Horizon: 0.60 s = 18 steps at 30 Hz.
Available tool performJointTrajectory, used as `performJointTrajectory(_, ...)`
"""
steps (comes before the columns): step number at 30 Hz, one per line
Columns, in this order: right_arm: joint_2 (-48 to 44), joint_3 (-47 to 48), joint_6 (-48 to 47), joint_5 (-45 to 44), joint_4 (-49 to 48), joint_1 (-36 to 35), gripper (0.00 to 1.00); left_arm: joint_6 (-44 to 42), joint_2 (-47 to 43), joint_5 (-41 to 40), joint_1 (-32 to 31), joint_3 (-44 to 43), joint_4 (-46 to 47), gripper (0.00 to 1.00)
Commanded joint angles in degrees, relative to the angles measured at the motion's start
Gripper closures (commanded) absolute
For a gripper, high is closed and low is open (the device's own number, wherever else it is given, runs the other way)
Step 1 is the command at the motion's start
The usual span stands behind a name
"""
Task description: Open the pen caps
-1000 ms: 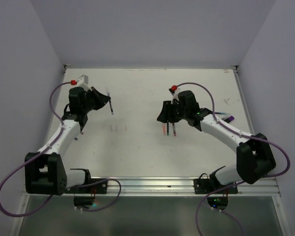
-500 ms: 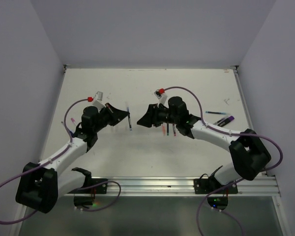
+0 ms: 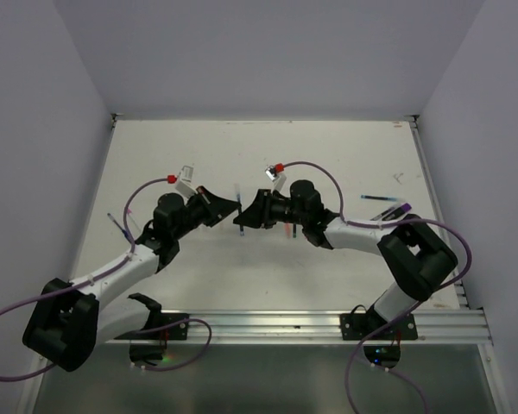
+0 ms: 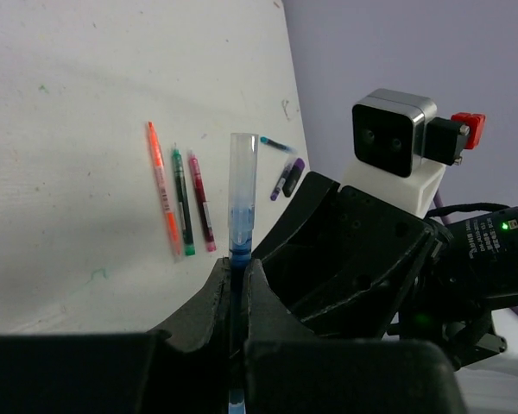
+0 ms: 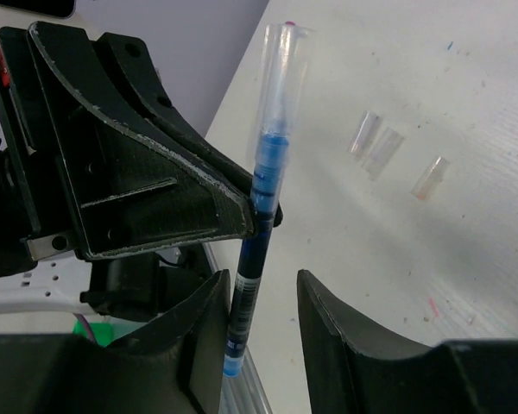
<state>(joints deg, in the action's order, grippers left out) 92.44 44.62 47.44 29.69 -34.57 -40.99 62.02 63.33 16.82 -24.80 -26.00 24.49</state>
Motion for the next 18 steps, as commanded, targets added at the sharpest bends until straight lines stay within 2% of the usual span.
performJointTrajectory(1, 1.1, 0.4, 1.9, 0.9, -6.0, -0.8, 0.61, 1.8, 0.8, -0.9, -1.4, 0.2, 5.6, 1.00)
performJointTrajectory(3, 1.9, 0.1, 2.8, 1.3, -7.9, -0.9, 0.67, 2.1, 1.1, -1.2, -1.9, 0.3, 6.0, 1.00)
performJointTrajectory(4, 2.1, 0.1, 3.1, 1.5, -8.3, -1.0, 0.74, 2.1, 1.3, -1.2, -2.1, 0.4, 6.0, 1.00)
performJointTrajectory(5, 2.2, -0.1, 3.3, 1.4, -8.3, -1.0, 0.85, 2.1, 1.3, -1.2, -2.1, 0.4, 6.0, 1.00)
performJointTrajectory(6, 2.0, -0.1, 3.4, 1.2, -8.1, -1.1, 1.00, 2.0, 1.3, -1.2, -2.2, 0.4, 5.8, 1.00)
performJointTrajectory(10, 0.7, -0.6, 2.0, 0.5, -4.3, -1.5, 1.00, -1.2, 1.2, -1.6, -2.2, -2.3, 1.8, 0.98)
performJointTrajectory(11, 0.4, -0.8, 1.7, 0.5, -3.8, -1.5, 1.00, -2.5, 1.2, -1.8, -2.2, -2.7, 0.2, 0.89)
performJointTrajectory(12, 0.0, -1.0, 1.5, 0.6, -3.7, -1.5, 1.00, -2.8, 1.2, -2.1, -2.2, -3.1, -0.4, 0.75)
performJointTrajectory(15, -1.6, -2.3, 1.1, 0.4, -2.2, -1.6, 1.00, -3.0, 0.9, -3.2, -2.1, -3.2, -0.9, 0.64)
performJointTrajectory(18, -3.2, -3.1, 0.4, 0.1, -0.4, -1.7, 1.00, -3.0, 1.3, -3.3, -2.1, -3.0, -0.1, 0.62)
